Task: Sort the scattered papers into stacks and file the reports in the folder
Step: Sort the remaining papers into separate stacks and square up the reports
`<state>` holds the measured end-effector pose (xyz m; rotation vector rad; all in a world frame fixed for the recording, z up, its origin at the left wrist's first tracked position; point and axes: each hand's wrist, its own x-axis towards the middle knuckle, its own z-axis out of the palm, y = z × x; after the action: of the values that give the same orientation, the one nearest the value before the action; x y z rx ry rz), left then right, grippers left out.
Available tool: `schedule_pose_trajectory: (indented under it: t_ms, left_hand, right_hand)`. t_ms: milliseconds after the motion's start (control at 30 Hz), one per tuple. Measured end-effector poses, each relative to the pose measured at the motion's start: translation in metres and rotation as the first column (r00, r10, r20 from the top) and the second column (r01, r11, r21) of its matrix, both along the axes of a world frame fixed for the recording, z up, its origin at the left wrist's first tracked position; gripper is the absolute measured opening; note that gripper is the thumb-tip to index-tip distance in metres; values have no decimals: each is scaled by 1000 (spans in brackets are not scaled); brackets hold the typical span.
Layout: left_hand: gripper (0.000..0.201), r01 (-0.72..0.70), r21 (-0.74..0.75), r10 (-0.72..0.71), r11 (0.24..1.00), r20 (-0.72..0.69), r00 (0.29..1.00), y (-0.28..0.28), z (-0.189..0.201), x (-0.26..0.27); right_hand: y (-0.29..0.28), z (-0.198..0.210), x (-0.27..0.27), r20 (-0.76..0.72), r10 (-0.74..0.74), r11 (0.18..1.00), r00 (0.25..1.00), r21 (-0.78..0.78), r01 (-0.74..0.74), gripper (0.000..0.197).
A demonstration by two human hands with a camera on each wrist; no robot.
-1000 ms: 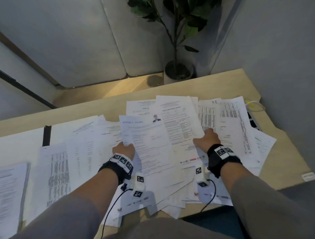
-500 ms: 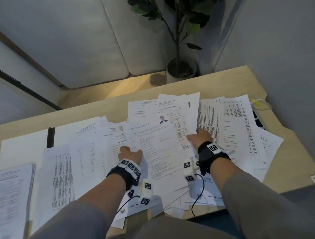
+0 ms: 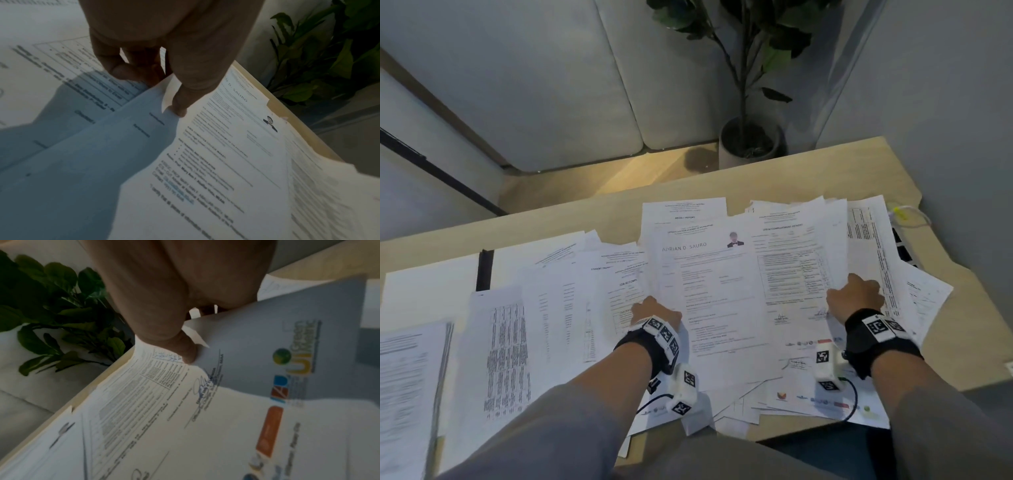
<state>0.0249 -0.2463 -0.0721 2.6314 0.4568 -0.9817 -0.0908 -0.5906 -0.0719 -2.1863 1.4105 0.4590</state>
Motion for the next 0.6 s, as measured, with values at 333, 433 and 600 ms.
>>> schedule_pose_trajectory:
  t_ms: [333, 433, 600]
  left_hand:
    - [7, -187, -320, 242, 929, 143, 960, 30, 12, -9]
    - [8, -246, -395, 324, 885, 145, 935, 48, 23, -5]
    - [12, -306, -426, 411, 851, 178, 894, 41, 31, 3]
  right_hand:
    - [14, -5, 8, 121, 36, 997, 992, 68, -45, 48]
    - [16, -5, 14, 96, 7, 999, 995, 46, -11, 50]
    - [33, -4, 21, 91, -58, 997, 994, 63, 53, 90]
